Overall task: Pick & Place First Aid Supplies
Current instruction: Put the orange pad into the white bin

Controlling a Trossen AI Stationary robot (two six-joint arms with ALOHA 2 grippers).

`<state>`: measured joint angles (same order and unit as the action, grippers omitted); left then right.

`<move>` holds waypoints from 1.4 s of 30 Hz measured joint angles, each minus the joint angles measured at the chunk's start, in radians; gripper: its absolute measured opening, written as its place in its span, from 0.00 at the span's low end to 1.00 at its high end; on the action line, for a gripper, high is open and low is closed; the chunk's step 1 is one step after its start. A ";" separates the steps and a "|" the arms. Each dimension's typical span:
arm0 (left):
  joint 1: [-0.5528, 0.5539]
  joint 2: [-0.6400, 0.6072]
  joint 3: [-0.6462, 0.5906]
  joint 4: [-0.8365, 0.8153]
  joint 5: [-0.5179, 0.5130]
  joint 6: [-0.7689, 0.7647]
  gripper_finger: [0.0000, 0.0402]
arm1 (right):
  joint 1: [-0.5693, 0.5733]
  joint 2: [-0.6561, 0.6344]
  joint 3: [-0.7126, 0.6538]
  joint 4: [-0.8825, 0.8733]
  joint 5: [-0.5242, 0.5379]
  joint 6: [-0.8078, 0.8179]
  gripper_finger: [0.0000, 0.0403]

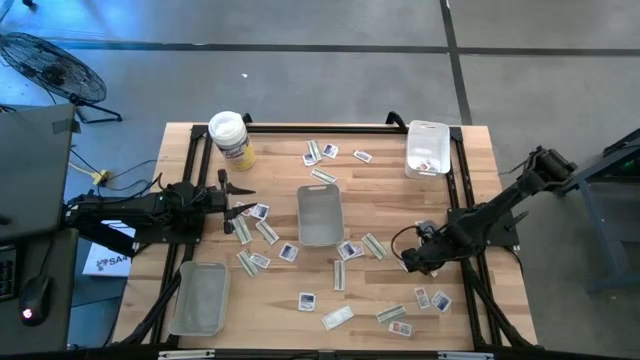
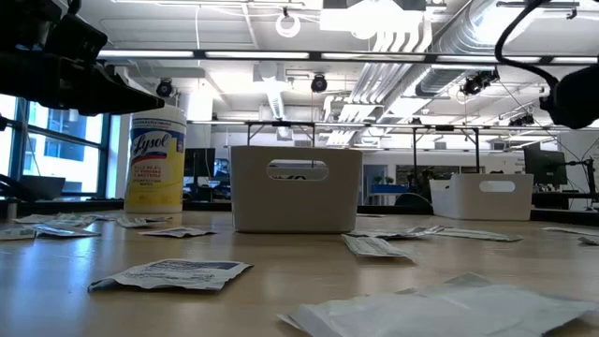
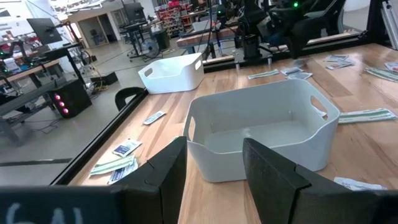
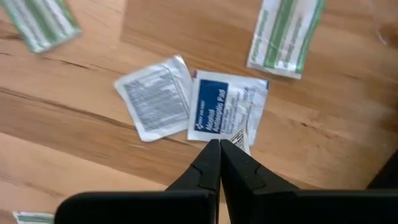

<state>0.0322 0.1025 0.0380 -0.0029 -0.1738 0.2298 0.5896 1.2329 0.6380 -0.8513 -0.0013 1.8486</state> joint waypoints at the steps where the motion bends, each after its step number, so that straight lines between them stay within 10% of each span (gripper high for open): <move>1: 0.000 0.000 0.000 0.000 0.000 0.000 0.38 | 0.000 -0.005 0.000 0.000 0.015 -0.010 0.00; 28: 0.000 0.000 0.000 0.000 0.002 0.000 0.38 | -0.216 -0.023 0.002 0.011 0.157 -0.258 0.01; 42: 0.000 0.000 0.000 0.000 0.001 0.000 0.38 | -0.156 0.141 0.002 0.095 0.143 -0.330 0.34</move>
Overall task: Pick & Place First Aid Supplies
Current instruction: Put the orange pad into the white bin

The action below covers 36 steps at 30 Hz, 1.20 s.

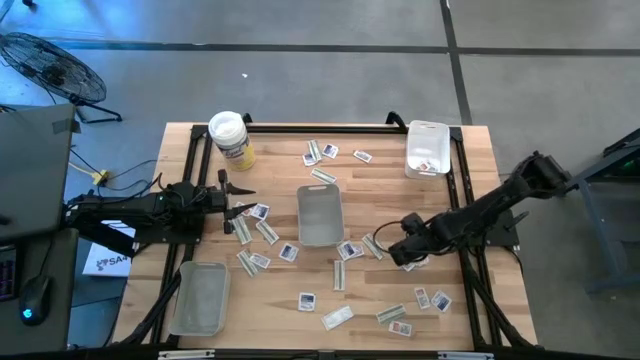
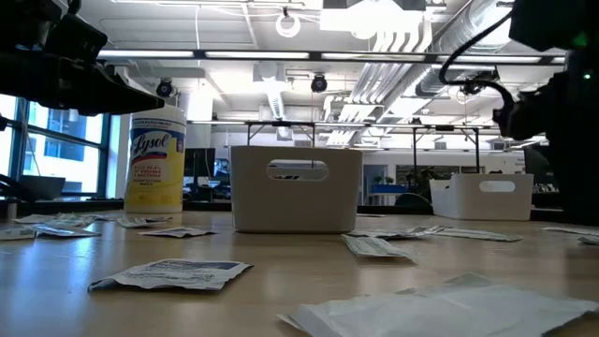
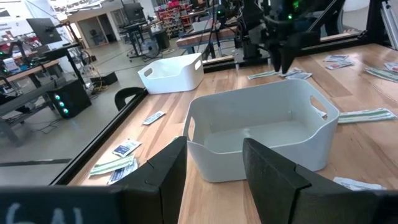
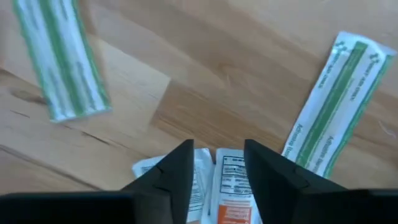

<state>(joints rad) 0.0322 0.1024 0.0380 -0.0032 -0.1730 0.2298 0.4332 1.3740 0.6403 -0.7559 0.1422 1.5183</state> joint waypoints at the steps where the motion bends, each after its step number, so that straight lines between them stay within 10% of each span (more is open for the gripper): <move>1: 0.000 0.000 0.000 0.000 0.000 0.000 0.38 | 0.000 0.013 0.000 -0.001 -0.002 -0.006 0.35; 36: 0.000 0.000 0.000 0.000 0.000 0.000 0.38 | 0.001 0.071 0.071 -0.087 -0.050 0.139 0.35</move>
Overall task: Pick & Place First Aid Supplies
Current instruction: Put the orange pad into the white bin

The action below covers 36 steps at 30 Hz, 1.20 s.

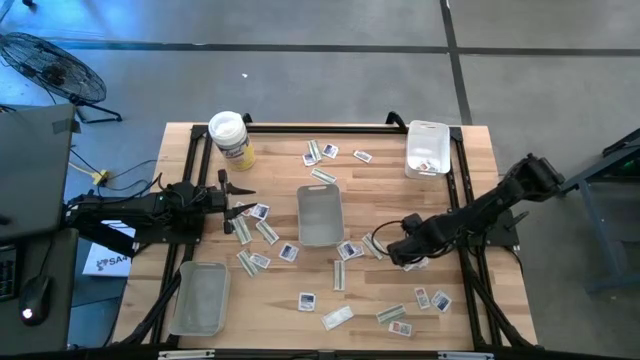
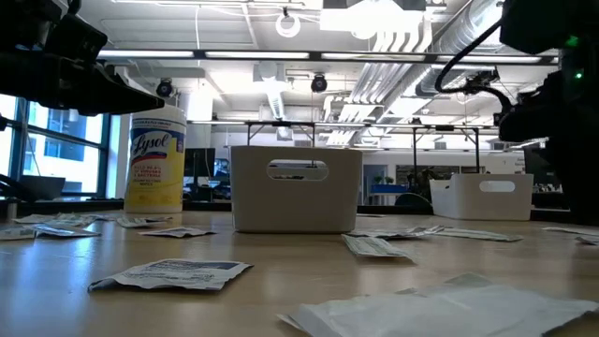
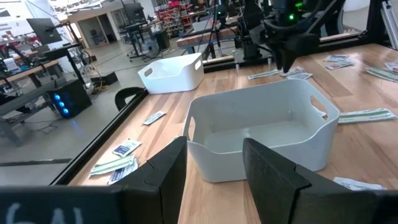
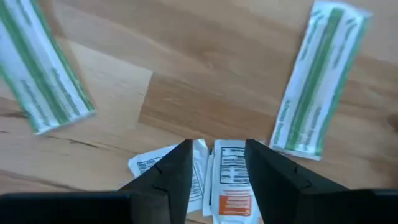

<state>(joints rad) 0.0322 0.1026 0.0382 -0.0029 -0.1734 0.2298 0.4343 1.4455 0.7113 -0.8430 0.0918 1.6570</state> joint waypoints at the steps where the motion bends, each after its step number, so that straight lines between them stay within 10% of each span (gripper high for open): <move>1: 0.000 0.000 0.000 0.000 0.000 0.000 0.38 | 0.000 0.012 0.000 0.002 -0.007 0.000 0.37; 12: 0.000 0.000 0.000 0.000 0.000 0.000 0.38 | -0.002 0.079 0.000 -0.016 -0.029 0.001 0.48; 36: 0.000 0.000 0.000 0.000 0.000 0.000 0.38 | -0.003 0.081 -0.007 0.023 -0.032 0.003 0.02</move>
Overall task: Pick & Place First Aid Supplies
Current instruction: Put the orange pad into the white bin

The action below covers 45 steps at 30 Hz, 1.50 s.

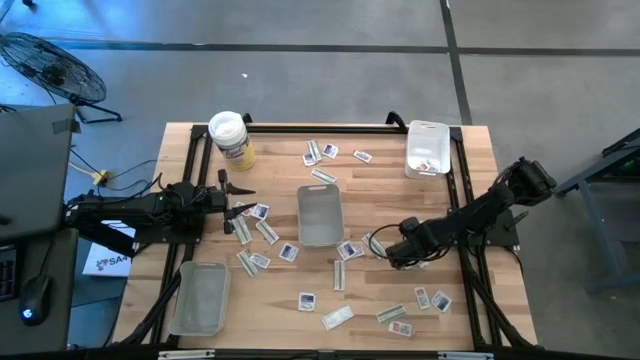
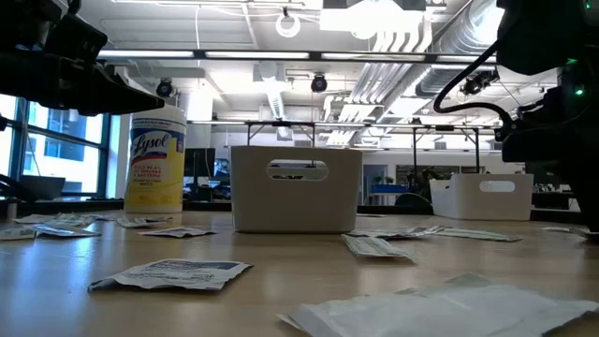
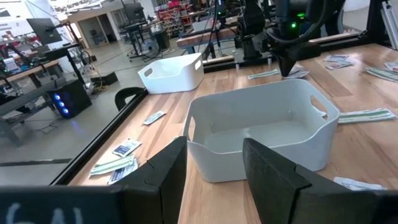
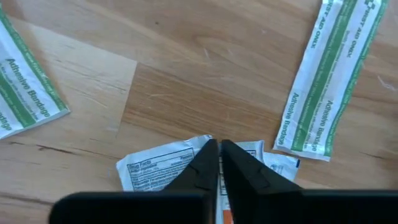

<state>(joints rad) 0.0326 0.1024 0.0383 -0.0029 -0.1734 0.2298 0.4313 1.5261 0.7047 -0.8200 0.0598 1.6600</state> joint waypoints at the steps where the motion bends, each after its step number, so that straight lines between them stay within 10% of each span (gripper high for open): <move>1: 0.000 0.000 0.000 0.000 0.000 0.000 0.38 | 0.000 0.000 -0.001 -0.003 0.001 0.000 0.01; 14: 0.000 0.000 0.000 0.000 0.000 0.000 0.38 | 0.000 -0.063 0.096 -0.201 0.003 -0.018 0.00; 21: 0.000 0.000 0.000 0.000 0.000 0.000 0.38 | -0.079 -0.189 0.155 -0.289 0.230 -0.102 0.00; 31: 0.000 0.000 0.000 0.000 0.000 0.000 0.38 | -0.645 -0.303 0.170 -0.235 0.531 -0.521 0.00; 45: 0.000 0.000 0.000 0.000 0.000 0.000 0.38 | -1.205 -0.179 0.170 0.131 0.463 -1.109 0.00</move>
<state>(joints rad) 0.0323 0.1025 0.0383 -0.0029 -0.1734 0.2298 -0.7733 1.3475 0.8745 -0.6893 0.5230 0.5514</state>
